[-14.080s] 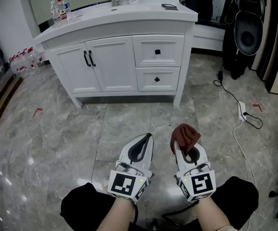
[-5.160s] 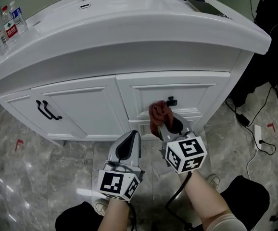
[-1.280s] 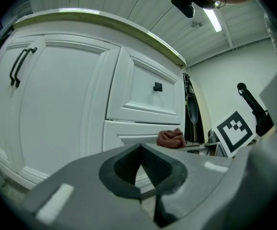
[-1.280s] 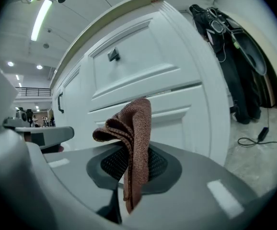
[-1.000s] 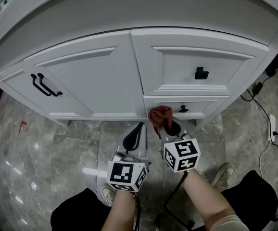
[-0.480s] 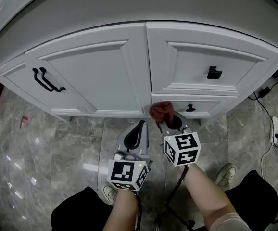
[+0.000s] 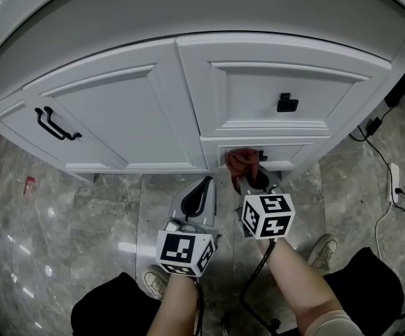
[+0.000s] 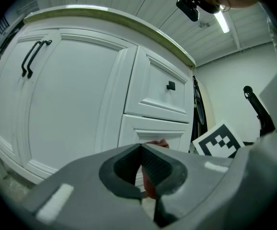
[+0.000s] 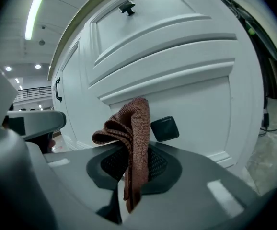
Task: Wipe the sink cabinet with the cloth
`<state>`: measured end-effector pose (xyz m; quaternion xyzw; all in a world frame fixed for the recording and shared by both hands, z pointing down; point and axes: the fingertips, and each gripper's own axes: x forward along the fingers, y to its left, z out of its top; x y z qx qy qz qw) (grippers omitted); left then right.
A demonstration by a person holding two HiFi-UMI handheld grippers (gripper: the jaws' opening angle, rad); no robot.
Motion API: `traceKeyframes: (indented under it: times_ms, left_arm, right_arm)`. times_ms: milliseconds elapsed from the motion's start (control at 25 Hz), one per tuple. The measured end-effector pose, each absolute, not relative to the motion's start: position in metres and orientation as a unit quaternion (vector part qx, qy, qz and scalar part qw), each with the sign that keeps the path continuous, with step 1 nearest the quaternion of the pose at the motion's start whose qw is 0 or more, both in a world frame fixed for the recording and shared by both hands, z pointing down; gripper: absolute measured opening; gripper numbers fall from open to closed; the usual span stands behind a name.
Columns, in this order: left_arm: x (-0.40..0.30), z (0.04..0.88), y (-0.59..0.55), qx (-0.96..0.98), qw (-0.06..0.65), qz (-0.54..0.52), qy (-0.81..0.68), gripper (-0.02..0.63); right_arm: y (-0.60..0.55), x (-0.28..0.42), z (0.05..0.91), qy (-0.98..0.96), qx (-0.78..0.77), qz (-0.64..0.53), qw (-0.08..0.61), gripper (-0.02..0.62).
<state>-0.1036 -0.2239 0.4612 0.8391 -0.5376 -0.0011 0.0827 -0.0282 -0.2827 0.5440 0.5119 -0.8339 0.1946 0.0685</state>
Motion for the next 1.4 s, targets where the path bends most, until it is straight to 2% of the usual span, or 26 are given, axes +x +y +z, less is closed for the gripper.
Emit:
traceKeyframes:
  times_ms: [480, 800, 1400]
  left_arm:
    - [-0.062, 0.467, -0.228, 0.854, 0.087, 0.006, -0.512, 0.001]
    - [-0.048, 0.474, -0.233, 0.857, 0.09, 0.016, -0.508, 0.001]
    - [-0.022, 0.476, -0.235, 0.866, 0.09, 0.019, -0.492, 0.001]
  right_arm:
    - [-0.284, 0.065, 0.525, -0.799, 0.576, 0.165, 0.053, 0.08]
    - [-0.295, 0.08, 0.525, -0.799, 0.575, 0.165, 0.057, 0.081]
    - [-0.287, 0.157, 0.53, -0.75, 0.635, 0.176, 0.061, 0.081]
